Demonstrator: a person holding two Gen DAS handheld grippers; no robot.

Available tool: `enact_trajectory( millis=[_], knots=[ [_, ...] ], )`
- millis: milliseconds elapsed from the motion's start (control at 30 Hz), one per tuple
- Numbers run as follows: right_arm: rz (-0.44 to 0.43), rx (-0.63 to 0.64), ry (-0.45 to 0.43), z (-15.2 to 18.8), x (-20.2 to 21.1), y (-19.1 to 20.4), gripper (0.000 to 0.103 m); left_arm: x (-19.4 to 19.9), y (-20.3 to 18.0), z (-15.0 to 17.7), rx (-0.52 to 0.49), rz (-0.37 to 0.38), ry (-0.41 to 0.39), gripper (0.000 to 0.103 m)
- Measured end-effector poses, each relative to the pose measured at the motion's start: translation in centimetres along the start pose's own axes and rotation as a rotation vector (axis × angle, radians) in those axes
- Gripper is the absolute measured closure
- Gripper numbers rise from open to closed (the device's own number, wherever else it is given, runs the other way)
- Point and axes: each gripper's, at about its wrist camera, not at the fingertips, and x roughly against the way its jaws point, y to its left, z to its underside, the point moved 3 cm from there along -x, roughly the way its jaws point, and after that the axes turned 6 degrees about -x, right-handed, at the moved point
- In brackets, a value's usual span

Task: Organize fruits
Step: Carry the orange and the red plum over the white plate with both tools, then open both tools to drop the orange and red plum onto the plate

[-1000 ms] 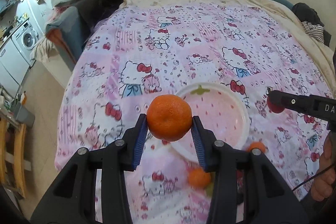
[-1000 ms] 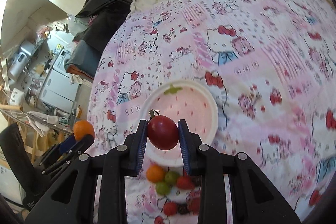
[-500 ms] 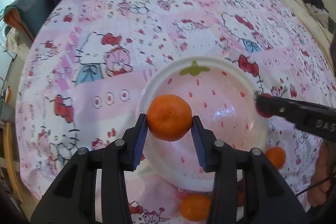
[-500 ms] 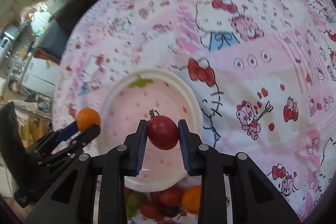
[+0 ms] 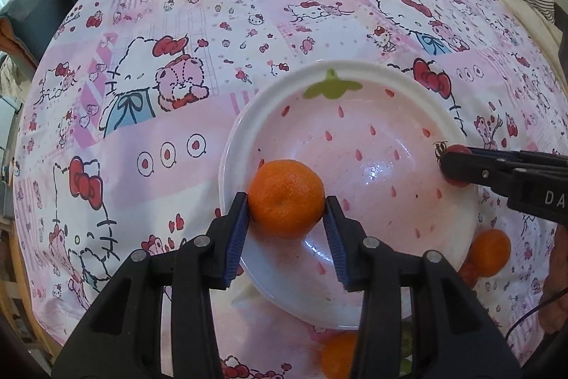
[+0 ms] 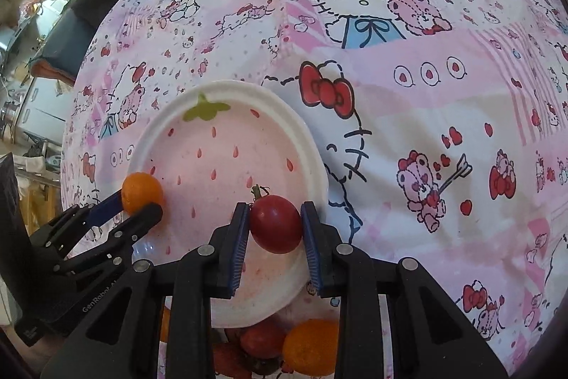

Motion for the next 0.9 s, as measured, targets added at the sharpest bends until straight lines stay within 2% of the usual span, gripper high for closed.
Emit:
enact_trajectory(
  millis=[367, 400, 433, 500, 567, 600, 667, 700, 733, 800, 900],
  knots=[
    [-0.008, -0.007, 0.023, 0.2, -0.3, 0.3, 0.071, -0.1, 0.0, -0.1, 0.008, 0.003, -0.005, 0.063],
    [-0.009, -0.009, 0.026, 0.2, -0.3, 0.3, 0.070, 0.0, 0.0, -0.1, 0.011, 0.005, -0.008, 0.059],
    [-0.013, -0.011, 0.027, 0.2, -0.4, 0.4, 0.070, 0.1, 0.0, -0.2, 0.016, 0.003, -0.014, 0.047],
    [-0.019, -0.020, 0.030, 0.2, -0.4, 0.4, 0.070, 0.7, -0.1, -0.4, 0.021, -0.006, -0.045, 0.032],
    [-0.020, -0.024, 0.033, 0.1, -0.5, 0.4, 0.070, 1.1, -0.2, -0.5, 0.016, -0.014, -0.067, 0.026],
    [-0.022, -0.022, 0.034, 0.1, -0.5, 0.4, 0.068, 1.2, -0.2, -0.7, 0.013, -0.012, -0.071, 0.026],
    [-0.044, -0.027, 0.023, -0.1, -0.2, 0.5, 0.058, 1.4, -0.1, -0.8, 0.017, -0.007, -0.077, 0.026],
    [-0.066, -0.034, 0.009, -0.2, 0.1, 0.5, 0.043, 1.5, 0.1, -0.9, 0.023, -0.007, -0.082, 0.026],
    [-0.086, -0.039, -0.005, -0.4, 0.5, 0.6, 0.033, 1.6, 0.2, -1.0, 0.030, -0.009, -0.086, 0.026],
    [-0.092, -0.038, -0.037, -0.6, 1.2, 0.7, 0.028, 1.8, 0.5, -1.1, 0.045, -0.010, -0.095, 0.026],
    [-0.096, -0.027, -0.057, -0.9, 1.8, 0.9, 0.028, 1.7, 0.8, -0.9, 0.062, -0.012, -0.097, 0.026]
  ],
)
